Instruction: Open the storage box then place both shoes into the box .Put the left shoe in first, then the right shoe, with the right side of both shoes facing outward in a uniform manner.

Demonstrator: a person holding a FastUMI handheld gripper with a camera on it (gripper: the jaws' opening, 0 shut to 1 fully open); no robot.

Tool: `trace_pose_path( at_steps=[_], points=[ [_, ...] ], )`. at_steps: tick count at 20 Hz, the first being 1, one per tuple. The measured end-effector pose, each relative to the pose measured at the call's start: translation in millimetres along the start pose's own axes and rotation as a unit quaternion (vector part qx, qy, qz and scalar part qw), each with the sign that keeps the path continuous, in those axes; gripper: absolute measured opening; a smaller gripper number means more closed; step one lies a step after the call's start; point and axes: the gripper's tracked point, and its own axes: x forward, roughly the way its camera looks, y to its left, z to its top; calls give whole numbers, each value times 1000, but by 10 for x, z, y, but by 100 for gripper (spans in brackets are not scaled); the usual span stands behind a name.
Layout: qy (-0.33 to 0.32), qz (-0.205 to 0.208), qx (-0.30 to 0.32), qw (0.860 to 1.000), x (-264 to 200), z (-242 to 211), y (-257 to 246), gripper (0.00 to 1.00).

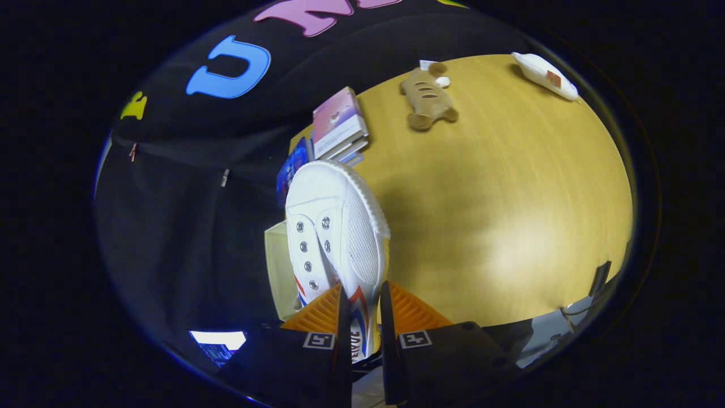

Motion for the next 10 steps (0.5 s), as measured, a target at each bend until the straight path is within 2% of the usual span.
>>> trace_pose_path(
  at_steps=[5, 8, 10],
  points=[
    [52, 29, -6, 998, 457, -334, 780, 26],
    [83, 25, -11, 996, 759, -544, 1057, 26],
    [96, 9, -17, 995, 991, -639, 1136, 26]
  ],
)
